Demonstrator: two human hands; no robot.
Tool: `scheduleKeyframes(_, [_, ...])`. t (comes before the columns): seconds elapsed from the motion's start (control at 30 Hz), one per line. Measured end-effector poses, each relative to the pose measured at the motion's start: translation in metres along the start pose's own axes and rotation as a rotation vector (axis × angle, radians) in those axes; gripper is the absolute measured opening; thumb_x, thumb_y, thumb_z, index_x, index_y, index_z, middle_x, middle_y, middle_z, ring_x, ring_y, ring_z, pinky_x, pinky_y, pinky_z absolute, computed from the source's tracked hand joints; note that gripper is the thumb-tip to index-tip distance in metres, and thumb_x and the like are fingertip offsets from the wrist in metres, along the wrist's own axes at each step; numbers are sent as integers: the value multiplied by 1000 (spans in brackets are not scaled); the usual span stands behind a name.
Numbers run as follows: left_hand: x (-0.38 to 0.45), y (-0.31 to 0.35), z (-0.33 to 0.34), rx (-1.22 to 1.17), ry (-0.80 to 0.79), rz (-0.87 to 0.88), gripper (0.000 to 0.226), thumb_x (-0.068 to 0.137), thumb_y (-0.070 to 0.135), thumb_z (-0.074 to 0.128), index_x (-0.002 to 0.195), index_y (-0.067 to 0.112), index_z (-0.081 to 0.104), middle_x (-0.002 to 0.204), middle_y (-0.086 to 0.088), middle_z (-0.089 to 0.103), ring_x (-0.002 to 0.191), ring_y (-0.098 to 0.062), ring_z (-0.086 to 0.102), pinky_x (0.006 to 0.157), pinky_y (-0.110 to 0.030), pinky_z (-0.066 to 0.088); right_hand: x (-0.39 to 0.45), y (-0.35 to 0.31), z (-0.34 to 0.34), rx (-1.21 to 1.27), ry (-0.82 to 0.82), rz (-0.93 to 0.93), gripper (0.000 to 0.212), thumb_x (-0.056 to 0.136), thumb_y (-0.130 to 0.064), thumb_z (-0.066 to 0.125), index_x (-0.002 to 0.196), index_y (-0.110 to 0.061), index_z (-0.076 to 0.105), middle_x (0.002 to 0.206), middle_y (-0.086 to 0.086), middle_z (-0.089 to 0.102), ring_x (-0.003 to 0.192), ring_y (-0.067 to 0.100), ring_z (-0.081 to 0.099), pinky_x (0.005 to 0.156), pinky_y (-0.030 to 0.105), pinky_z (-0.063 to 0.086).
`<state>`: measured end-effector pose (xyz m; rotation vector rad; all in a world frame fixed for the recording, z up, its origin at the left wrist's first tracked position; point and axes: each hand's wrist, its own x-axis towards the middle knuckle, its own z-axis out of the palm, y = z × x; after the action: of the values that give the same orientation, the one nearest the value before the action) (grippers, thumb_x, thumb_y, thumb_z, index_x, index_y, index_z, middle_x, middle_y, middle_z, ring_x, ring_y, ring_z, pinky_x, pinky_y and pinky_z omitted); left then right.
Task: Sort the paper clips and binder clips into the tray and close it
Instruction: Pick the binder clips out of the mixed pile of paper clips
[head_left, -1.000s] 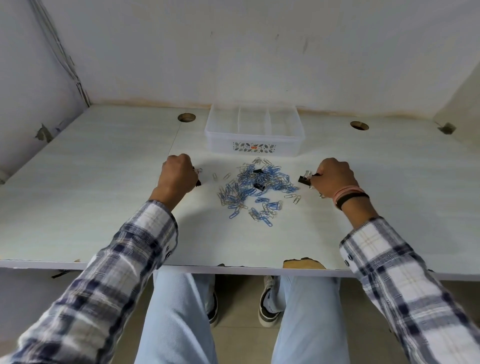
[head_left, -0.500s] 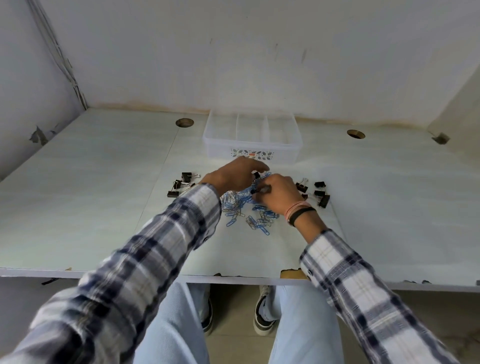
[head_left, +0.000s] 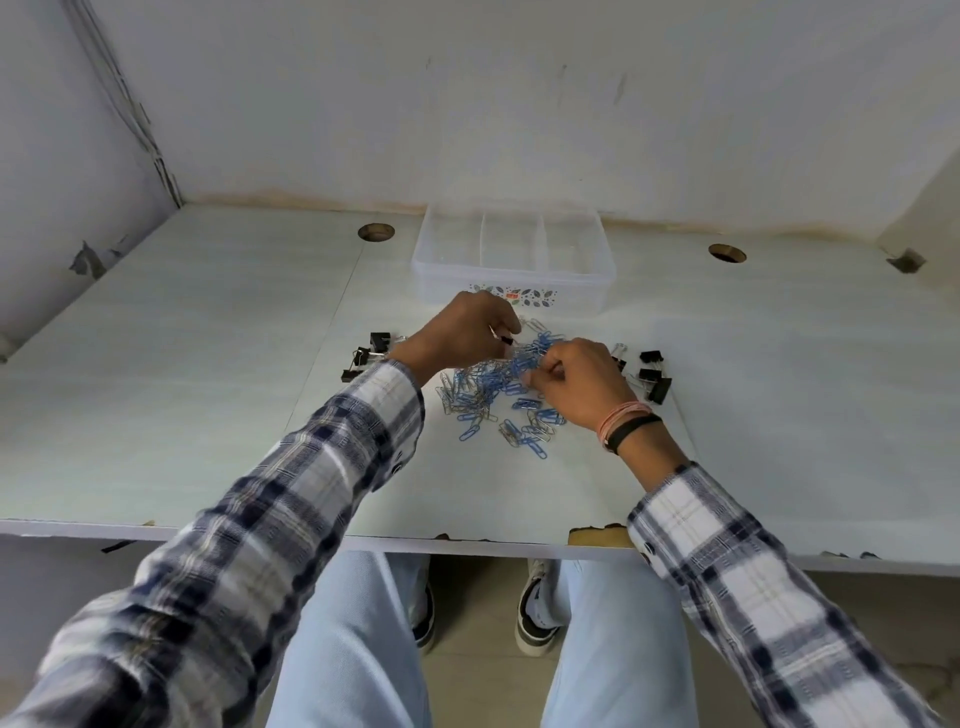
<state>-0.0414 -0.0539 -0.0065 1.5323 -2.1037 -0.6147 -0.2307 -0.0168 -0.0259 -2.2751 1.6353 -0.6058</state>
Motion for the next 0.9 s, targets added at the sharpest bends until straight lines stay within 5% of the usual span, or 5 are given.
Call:
scheduleKeyframes(0.17, [-15,3,-20,-218,154,-57,24,82,2,79,105,2,73,91,-3,67,72,-7,63,63,-13,52,4,-11,6,-92,2,1,54,84,-31,74,50,-13,36,49,1,31,46,12,30,58,28,38])
scheduleKeyframes(0.43, [-43,-27,-43,-439,222,-219,20,86,-3,63,104,0,71,85,-13,70,76,-26,68,79,-41,61,5,-6,3,202,82,167,35,78,-27,71,57,0,68,55,18,66,49,24,58,58,24,52])
scheduleKeyframes(0.53, [-54,-31,-42,-587,181,-278,22,90,-9,59,110,-7,69,90,-16,67,81,-25,64,83,-37,59,2,-5,-5,381,112,264,21,78,-19,71,69,0,75,64,15,73,53,27,69,61,33,61])
scheduleKeyframes(0.7, [-64,-27,-38,-790,169,-283,21,91,-10,62,112,-9,66,90,-17,67,81,-28,69,77,-26,61,-2,-2,-18,685,63,389,22,82,-10,67,79,12,69,58,16,62,42,20,51,52,32,53])
scheduleKeyframes(0.9, [-69,-38,-43,-456,320,-318,15,87,-1,70,102,0,72,87,-14,71,77,-27,68,68,-28,59,3,28,-46,801,131,553,23,85,-9,51,87,5,69,69,13,63,44,16,45,46,26,43])
